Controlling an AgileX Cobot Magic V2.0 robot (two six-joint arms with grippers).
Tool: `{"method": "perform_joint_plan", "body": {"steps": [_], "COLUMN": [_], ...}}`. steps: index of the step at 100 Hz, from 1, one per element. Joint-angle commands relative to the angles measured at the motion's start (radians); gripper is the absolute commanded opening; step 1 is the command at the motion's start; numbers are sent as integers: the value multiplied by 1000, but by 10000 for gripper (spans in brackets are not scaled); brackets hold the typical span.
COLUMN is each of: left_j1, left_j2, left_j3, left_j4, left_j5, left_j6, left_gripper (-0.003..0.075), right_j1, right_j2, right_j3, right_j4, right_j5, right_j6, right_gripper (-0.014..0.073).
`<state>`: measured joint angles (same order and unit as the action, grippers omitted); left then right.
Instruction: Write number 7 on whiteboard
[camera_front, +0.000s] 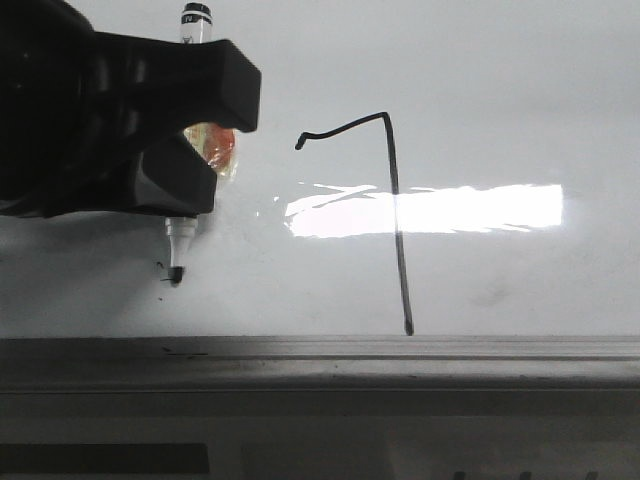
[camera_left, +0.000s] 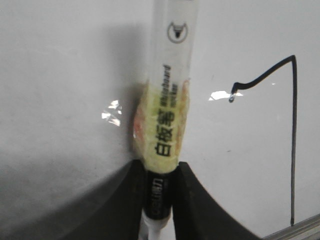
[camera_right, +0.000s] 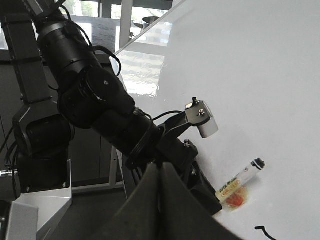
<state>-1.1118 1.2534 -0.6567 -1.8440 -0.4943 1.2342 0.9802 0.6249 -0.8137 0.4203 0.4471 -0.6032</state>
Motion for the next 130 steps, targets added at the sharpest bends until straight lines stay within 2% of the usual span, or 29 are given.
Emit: {"method": "perform_joint_plan", "body": {"steps": [1, 12, 30, 54, 66, 78, 90, 104, 114, 121, 130], "left_j1": [30, 40, 43, 43, 43, 39, -12, -118, -189, -231, -283], "left_j2": [4, 4, 4, 4, 0, -43, -141, -295, -401, -476, -574], "left_j3": [-20, -20, -20, -20, -22, -24, -24, -18, -18, -14, 7], "left_j4": [-22, -22, -22, -22, -22, -22, -22, -7, -7, -9, -22], "left_j5": [-23, -13, -10, -10, 4, 67, 101, 47, 14, 14, 16], "left_j6": [-10, -13, -13, -13, -13, -13, -9, 13, 109, 219, 296], "left_gripper": [86, 191, 275, 512, 572, 573, 573, 573, 566, 536, 426], "right_j1": [-2, -2, -2, -2, -2, -2, -2, -2, -2, -7, -30], "right_j2": [-3, -3, -3, -3, -3, -5, -30, -79, -118, -144, -186], "right_j3": [-30, -30, -30, -30, -30, -30, -30, -30, -30, -28, 0], "right_j4": [6, 6, 6, 6, 6, 6, 6, -3, -55, -112, -187], "right_j5": [-69, -69, -69, -70, -72, -70, -62, -58, -6, 64, 115], "right_j6": [2, 2, 2, 2, 2, 2, 2, 2, 2, 10, 97], "right_gripper": [-53, -53, -53, -53, -53, -53, -52, -52, -48, -39, -39]}}
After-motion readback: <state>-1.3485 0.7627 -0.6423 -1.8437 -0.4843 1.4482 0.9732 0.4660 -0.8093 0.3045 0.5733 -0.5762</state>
